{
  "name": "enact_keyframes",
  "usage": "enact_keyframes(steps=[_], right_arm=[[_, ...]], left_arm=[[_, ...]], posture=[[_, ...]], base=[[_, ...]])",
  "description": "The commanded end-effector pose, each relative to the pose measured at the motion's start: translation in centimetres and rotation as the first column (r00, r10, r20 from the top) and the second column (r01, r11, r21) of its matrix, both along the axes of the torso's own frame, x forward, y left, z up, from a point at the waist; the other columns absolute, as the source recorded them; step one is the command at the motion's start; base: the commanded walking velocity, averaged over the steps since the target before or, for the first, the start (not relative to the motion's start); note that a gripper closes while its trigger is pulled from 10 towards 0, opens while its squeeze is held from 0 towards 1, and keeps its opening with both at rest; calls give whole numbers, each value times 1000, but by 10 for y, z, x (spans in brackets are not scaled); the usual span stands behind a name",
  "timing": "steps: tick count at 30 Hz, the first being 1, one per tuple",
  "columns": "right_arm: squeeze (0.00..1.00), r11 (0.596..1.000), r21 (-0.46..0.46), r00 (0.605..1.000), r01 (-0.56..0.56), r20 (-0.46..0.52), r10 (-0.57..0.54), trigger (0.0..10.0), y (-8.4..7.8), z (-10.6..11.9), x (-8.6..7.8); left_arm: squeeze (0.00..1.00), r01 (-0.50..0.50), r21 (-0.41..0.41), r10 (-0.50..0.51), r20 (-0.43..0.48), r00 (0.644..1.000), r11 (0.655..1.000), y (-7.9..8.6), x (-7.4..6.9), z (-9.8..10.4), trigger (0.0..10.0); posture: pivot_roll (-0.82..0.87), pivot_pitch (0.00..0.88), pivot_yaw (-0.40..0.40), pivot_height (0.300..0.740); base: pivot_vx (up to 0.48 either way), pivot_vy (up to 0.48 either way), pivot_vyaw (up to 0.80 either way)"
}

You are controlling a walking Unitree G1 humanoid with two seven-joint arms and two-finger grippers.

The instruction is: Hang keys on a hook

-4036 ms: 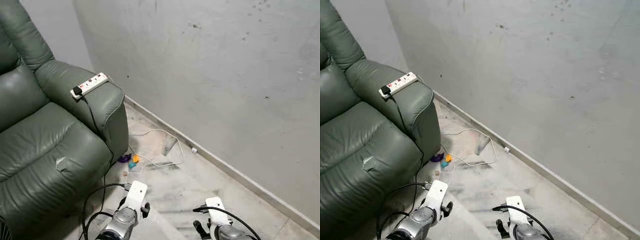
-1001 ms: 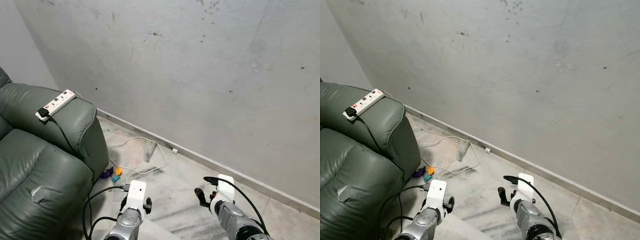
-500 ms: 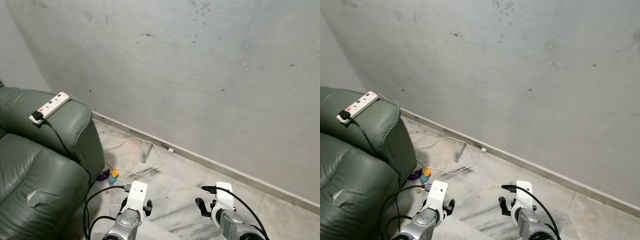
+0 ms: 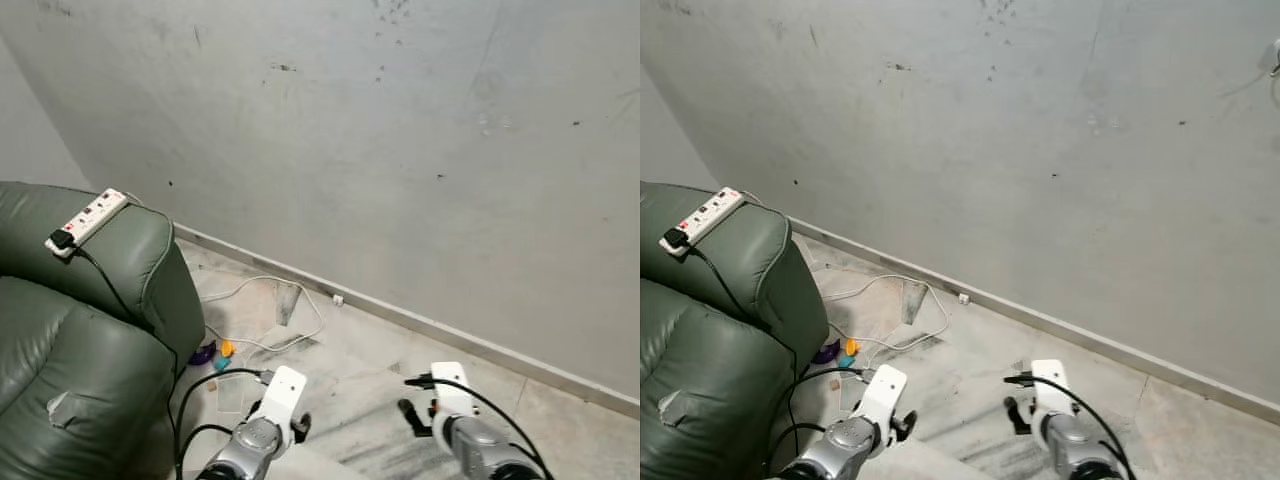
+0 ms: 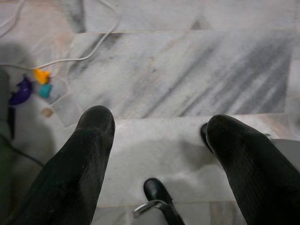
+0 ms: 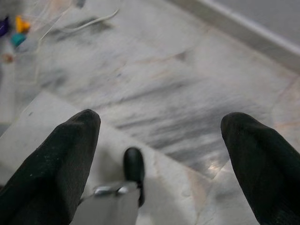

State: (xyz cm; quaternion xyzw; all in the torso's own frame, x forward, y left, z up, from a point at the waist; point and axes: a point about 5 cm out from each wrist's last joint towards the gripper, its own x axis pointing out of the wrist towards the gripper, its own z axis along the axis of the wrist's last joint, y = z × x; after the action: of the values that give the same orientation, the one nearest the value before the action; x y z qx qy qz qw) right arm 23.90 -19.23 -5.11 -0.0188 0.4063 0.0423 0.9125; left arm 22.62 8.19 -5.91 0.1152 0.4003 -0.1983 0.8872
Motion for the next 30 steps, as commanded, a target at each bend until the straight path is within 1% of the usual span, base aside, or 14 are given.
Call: enact_keyframes(steps=[1, 3, 5, 7, 11, 13, 15, 18, 21, 24, 25, 27, 29, 30], right_arm=[[0, 1000, -19, 1000, -22, 12, 22, 10000, -5, 2, 2], [0, 999, -38, 999, -27, 27, 28, 10000, -10, 6, 5], [0, 995, -77, 996, -70, 42, 74, 10000, -19, 11, 9], [0, 991, -95, 995, -89, 44, 94, 10000, -24, 13, 10], [0, 987, -115, 991, -115, 56, 122, 10000, -31, 19, 14], [0, 988, -108, 992, -106, 62, 113, 10000, -32, 20, 16], [0, 991, -100, 993, -94, 66, 101, 10000, -31, 21, 17], [0, 994, -78, 995, -71, 69, 76, 10000, -24, 18, 16], [0, 999, -37, 998, -26, 54, 28, 10000, -10, 8, 8], [0, 998, -46, 998, -47, 46, 49, 10000, -6, 5, 4], [0, 997, -50, 997, -56, 43, 58, 10000, -5, 3, 1], [0, 999, -45, 999, -29, 40, 31, 10000, -8, 3, 0], [0, 998, -60, 999, -6, 36, 8, 10000, -14, 2, -2], [0, 998, -60, 999, -6, 36, 8, 10000, -14, 2, -2]], left_arm=[[0, -9, 28, 9, -5, 1000, 1000, 4, -3, -3, 10000], [0, -21, 42, 21, 1, 1000, 999, 6, -3, -3, 10000], [0, -22, 46, 22, 0, 1000, 999, 7, -3, -3, 10000], [0, -7, 49, 7, -2, 1000, 999, 8, -3, -3, 10000], [0, 21, 52, -21, -5, 1000, 998, 8, -3, -3, 10000], [0, 29, 55, -29, -1, 1000, 998, 8, -2, -3, 10000], [0, 36, 60, -36, 4, 999, 998, 8, -2, -3, 10000], [0, 48, 74, -48, 8, 999, 996, 8, -2, -2, 10000], [0, 74, 64, -75, 18, 997, 995, 5, -2, -2, 10000], [0, 101, 66, -102, 18, 995, 993, 4, -2, -1, 10000], [0, 112, 69, -113, 15, 993, 991, 3, -2, -2, 10000], [0, 107, 71, -108, 15, 994, 992, 4, -2, -2, 10000], [0, 60, 70, -62, 21, 998, 996, 5, -3, -3, 10000], [0, 60, 70, -62, 21, 998, 996, 5, -3, -3, 10000]], posture=[[11, 88, 17, 740], [13, 93, 22, 740], [12, 98, 29, 740], [12, 104, 36, 740], [11, 107, 37, 740], [11, 106, 32, 740], [12, 106, 28, 740], [15, 104, 21, 740], [21, 107, 9, 740], [22, 110, 6, 740], [23, 108, 5, 740], [21, 106, 5, 740], [13, 104, 2, 740], [13, 104, 2, 740]], base=[[0, 0, -800], [0, 0, -800], [0, 0, -800], [0, 0, -800], [0, 0, -800], [0, 0, -800], [0, 0, -800], [0, 0, -800], [0, 0, -800], [0, 0, -796], [0, 0, -788], [0, 0, -788], [0, 0, -788], [0, 0, -788]])
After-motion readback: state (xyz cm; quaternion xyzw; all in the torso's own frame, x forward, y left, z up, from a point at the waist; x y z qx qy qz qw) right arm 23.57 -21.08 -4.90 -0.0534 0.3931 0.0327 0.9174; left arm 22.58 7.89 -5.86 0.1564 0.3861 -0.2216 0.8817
